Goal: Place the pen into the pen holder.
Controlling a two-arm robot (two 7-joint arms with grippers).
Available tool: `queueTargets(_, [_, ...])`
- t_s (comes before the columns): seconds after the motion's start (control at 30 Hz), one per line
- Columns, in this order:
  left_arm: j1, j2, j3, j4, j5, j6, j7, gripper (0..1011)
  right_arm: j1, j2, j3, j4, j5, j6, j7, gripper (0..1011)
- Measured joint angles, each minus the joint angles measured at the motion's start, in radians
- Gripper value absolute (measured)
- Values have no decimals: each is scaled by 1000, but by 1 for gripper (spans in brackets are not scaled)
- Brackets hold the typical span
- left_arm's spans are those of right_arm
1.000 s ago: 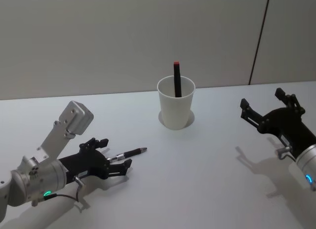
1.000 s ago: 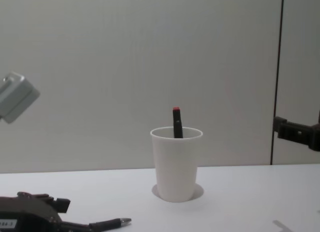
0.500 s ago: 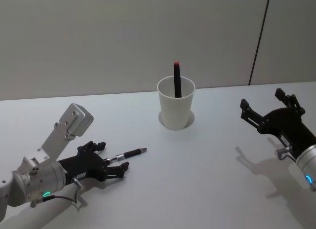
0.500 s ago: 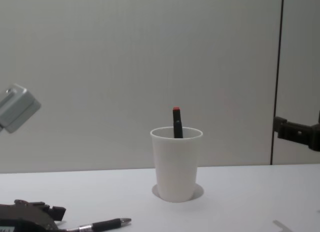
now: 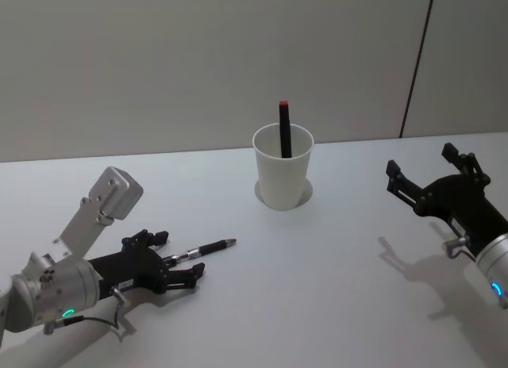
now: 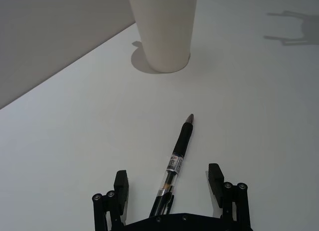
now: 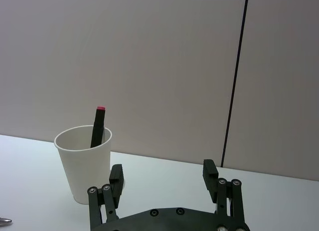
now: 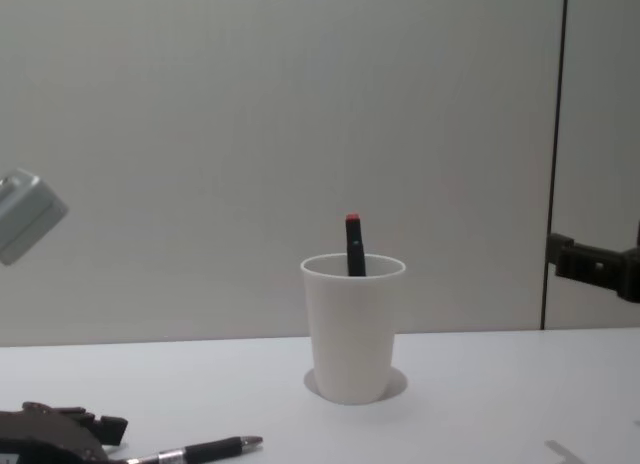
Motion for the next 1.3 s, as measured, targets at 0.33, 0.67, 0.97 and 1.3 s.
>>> queueTargets(0.33, [0, 9, -5, 1, -12, -10, -29, 1001, 0, 0, 0, 0, 0, 0, 0, 1002])
queueTargets(0.67, [1, 14, -6, 1, -17, -15, -42, 1001, 0, 0, 0, 0, 0, 0, 0, 1002])
queueTargets(0.97, [1, 15, -7, 1, -17, -16, -45, 1001, 0, 0, 0, 0, 0, 0, 0, 1002])
queueTargets(1.3, [-5, 10, -2, 7, -7, -4, -45, 1001, 0, 0, 0, 0, 0, 0, 0, 1002])
